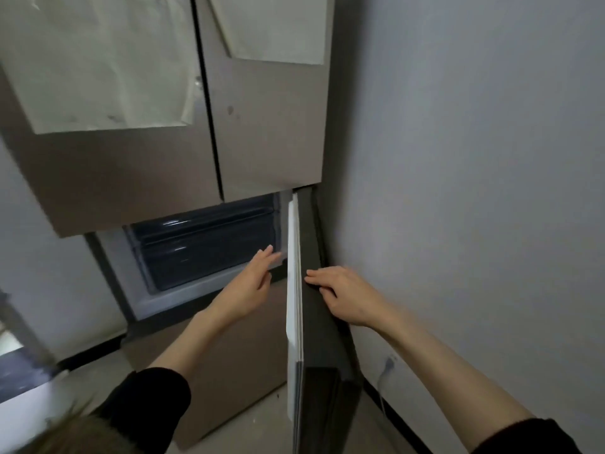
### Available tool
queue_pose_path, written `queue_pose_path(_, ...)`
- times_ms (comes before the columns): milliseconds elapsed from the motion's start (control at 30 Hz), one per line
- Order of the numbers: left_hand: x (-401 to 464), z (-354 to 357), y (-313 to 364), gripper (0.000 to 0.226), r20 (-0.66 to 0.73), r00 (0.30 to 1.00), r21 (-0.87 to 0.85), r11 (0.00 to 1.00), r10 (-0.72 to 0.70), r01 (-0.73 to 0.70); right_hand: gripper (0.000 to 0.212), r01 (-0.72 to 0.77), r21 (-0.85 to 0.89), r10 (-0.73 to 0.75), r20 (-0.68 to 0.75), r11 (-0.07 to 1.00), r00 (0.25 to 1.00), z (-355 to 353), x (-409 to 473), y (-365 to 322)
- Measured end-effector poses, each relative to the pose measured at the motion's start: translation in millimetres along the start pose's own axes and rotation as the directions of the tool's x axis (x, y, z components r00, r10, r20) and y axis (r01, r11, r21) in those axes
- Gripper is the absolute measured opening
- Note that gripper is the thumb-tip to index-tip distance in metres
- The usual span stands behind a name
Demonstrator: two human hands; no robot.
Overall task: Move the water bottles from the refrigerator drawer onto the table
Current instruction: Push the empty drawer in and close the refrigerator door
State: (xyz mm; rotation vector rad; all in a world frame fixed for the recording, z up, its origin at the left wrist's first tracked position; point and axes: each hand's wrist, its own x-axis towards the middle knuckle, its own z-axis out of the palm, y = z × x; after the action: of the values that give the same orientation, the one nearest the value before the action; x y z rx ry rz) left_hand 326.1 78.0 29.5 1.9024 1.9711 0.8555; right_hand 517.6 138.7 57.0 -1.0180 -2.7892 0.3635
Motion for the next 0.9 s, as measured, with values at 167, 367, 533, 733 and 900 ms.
queue_pose_path(167,-59,-63,-41,0.036,-0.159,0.983,0.018,0.996,-0.087,0.091,0.047,0.166,-0.018,-0.165,0.042,0.986,0.985,21,53,-58)
queue_pose_path(367,-105,-103,-72,0.057,-0.123,0.986,0.258,0.955,-0.116,0.144,0.06,0.256,-0.078,-0.255,0.028,0.964,0.967,49,121,-114)
queue_pose_path(533,-99,-121,-123,0.051,-0.224,0.966,0.486,0.845,-0.127,0.224,0.068,0.345,-0.228,-0.351,0.016,0.91,0.936,71,178,-134)
queue_pose_path(733,-67,-145,-191,0.055,-0.315,0.939,0.657,0.683,-0.137,0.32,0.062,0.363,-0.364,-0.434,-0.134,0.858,0.891,93,252,-150)
queue_pose_path(900,-35,-170,-232,0.089,-0.435,0.899,0.739,0.55,-0.053,0.39,0.096,0.392,-0.501,-0.562,-0.249,0.772,0.789,92,309,-146)
